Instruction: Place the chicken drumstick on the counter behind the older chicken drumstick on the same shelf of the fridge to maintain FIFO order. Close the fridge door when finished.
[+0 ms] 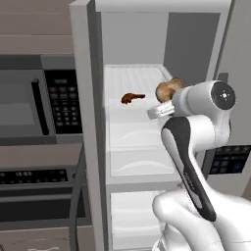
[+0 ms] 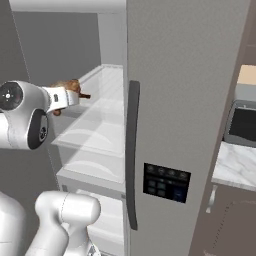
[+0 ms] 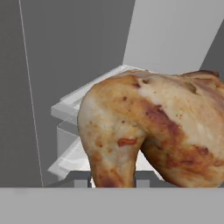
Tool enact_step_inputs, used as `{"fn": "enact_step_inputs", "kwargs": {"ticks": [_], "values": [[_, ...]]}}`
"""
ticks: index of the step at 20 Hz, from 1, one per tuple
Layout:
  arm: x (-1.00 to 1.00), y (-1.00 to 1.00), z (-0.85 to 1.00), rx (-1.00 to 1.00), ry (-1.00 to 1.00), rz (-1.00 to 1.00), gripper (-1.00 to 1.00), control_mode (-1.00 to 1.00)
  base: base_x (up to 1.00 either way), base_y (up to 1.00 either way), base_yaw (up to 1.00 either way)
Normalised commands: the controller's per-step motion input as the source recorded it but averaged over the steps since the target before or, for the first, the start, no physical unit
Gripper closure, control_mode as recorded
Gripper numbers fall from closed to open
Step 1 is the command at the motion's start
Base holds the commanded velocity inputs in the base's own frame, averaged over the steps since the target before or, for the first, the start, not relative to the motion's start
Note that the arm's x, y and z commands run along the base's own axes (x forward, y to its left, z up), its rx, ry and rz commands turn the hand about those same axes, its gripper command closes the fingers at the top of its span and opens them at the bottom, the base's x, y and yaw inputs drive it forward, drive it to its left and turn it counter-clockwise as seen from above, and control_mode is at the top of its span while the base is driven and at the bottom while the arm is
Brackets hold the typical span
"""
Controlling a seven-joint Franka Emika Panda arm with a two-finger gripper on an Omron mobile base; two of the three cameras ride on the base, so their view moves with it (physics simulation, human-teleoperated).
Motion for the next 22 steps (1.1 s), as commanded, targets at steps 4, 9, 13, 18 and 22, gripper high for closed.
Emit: {"fn": "enact_step_inputs", "kwargs": {"ticks": [4,9,13,18,22], "values": [[0.57,0.0,0.08,0.0,0.0,0.0,1.0,-1.0,0.0,0.0,0.0],[0.86,0.0,0.15,0.0,0.0,0.01,1.0,-1.0,0.0,0.0,0.0],[0.95,0.0,0.18,0.0,0.01,0.03,1.0,-1.0,0.0,0.0,0.0],[0.8,0.0,0.0,0.0,0.05,0.02,1.0,-1.0,0.0,0.0,0.0],[0.74,0.01,-0.14,0.0,0.1,0.0,1.0,-1.0,0.0,0.0,0.0]]}}
